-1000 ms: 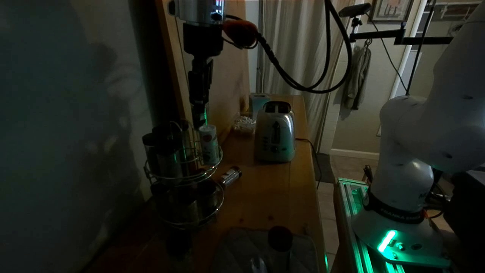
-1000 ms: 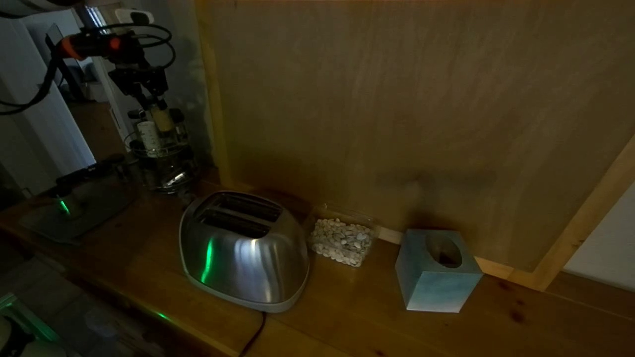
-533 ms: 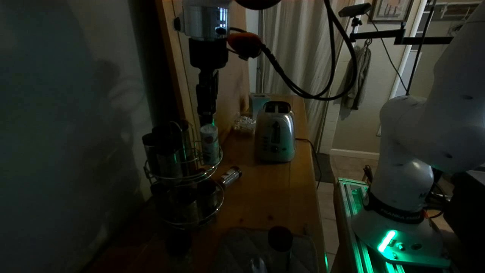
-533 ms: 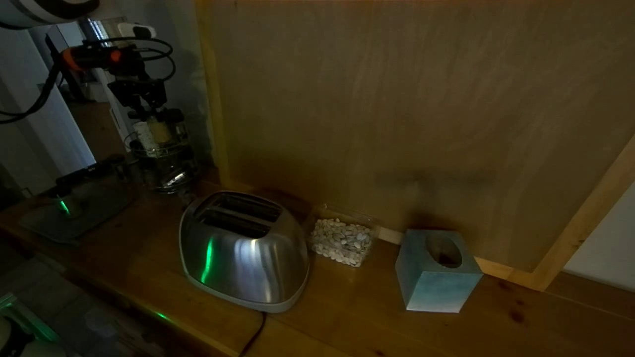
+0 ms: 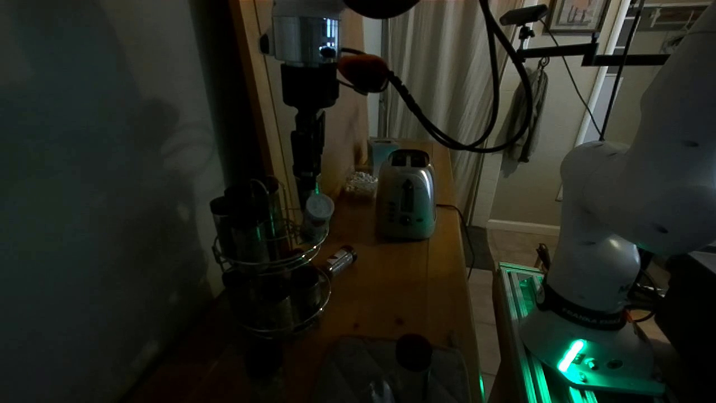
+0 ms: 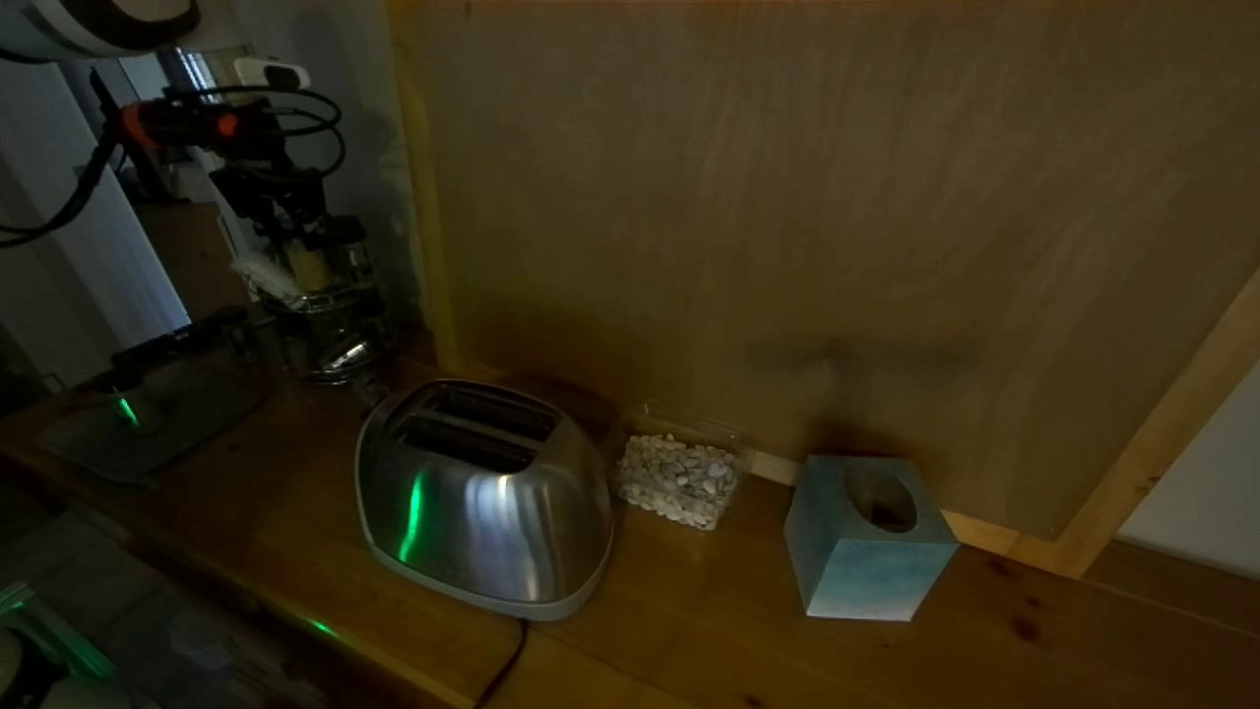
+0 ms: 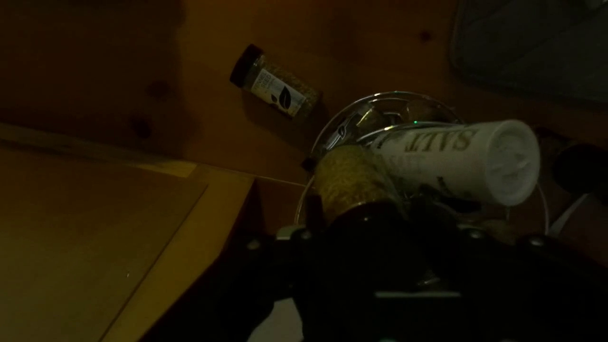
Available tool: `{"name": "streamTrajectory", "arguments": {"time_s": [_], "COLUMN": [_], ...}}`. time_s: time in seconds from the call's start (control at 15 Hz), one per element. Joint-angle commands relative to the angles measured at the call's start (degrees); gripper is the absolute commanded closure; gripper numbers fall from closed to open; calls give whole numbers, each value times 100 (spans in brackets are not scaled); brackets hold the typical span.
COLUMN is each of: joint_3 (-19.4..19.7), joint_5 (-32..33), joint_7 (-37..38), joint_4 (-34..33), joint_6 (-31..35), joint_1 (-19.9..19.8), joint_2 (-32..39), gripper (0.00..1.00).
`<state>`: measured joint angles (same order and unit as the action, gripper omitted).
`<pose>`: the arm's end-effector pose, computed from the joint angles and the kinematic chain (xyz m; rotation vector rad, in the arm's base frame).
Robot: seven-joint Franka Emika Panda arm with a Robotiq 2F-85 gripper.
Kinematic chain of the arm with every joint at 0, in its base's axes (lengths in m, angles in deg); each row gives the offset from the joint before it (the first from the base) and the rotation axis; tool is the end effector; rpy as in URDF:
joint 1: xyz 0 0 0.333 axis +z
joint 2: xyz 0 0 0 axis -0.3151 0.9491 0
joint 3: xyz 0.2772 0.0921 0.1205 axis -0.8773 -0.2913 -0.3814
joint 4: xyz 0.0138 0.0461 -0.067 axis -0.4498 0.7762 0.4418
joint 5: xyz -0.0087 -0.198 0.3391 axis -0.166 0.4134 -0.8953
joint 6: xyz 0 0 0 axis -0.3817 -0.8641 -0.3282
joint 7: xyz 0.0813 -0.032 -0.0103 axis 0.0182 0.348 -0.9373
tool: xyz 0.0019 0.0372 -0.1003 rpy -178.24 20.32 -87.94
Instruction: Pick up the spice bottle on the left of the the white bottle and put it on the right of the white bottle on the top shelf of the circular spice rack
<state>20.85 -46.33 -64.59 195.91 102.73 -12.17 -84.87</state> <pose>0.4559 0.1129 0.5030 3.0284 0.3706 0.1221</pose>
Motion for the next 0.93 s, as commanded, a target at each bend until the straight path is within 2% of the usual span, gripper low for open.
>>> {"name": "streamTrajectory", "arguments": {"time_s": [0.0,0.4,0.87], "joint_3": [69,96,37], "joint_5": [-199,-405,-651], "joint_7": [13,51,102], "joint_4": [175,267,408], "joint_6": [174,364,214], "joint_1": [29,42,103], "joint_2": [-79,-102,-139], "gripper": [76,76,76]}}
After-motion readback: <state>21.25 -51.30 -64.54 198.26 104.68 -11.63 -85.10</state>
